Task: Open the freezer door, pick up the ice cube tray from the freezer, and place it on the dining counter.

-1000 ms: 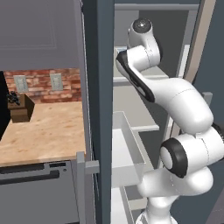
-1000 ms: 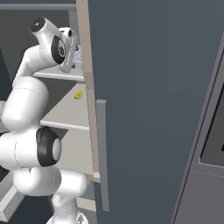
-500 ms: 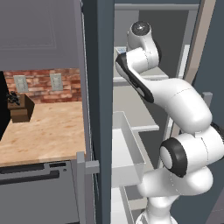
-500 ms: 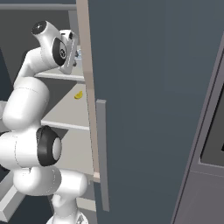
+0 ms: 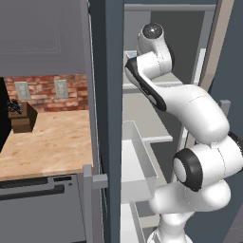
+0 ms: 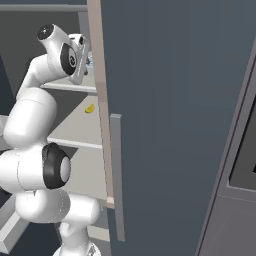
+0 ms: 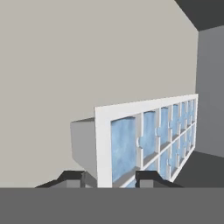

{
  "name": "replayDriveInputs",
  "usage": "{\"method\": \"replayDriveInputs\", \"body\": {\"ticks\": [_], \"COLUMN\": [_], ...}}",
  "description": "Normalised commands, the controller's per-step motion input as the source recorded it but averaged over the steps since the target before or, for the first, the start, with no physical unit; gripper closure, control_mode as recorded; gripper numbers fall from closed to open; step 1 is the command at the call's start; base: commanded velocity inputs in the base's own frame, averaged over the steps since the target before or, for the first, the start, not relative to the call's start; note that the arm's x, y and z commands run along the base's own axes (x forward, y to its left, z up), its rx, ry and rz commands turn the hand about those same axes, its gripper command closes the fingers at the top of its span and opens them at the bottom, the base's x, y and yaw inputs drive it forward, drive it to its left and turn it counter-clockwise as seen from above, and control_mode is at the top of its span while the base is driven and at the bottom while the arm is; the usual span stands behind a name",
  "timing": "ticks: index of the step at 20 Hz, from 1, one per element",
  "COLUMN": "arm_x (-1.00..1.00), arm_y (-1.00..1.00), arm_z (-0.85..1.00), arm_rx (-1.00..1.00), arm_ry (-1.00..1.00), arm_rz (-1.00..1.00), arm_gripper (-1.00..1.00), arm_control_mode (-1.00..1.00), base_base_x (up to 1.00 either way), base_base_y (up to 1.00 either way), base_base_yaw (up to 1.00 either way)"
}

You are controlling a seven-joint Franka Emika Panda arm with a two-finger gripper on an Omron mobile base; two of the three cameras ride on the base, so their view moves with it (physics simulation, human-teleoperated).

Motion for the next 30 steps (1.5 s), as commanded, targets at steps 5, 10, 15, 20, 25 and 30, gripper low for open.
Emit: {"method": "replayDriveInputs", "body": {"ticks": [5,10,15,20,25,30], "arm_x": [-0.17,-0.3,-0.34,-0.49,-0.76,-0.97], "arm_y": [-0.02,0.0,-0.01,-0.05,-0.07,-0.04], "arm_z": [0.01,0.03,0.19,0.55,0.58,0.34], "arm_rx": [0.0,0.0,0.0,-0.03,-0.06,-0.06], "arm_ry": [-0.3,-0.42,-0.24,-0.01,0.03,0.05], "arm_rz": [0.0,0.0,0.0,-0.02,-0.02,0.0], "arm_gripper": [1.0,1.0,1.0,1.0,1.0,1.0], "arm_control_mode": [-1.0,-1.0,-1.0,-1.0,-1.0,-1.0], "base_base_x": [0.0,0.0,0.0,0.0,0.0,0.0], "base_base_y": [0.0,0.0,0.0,0.0,0.0,0.0], "base_base_yaw": [0.0,0.0,0.0,0.0,0.0,0.0]}}
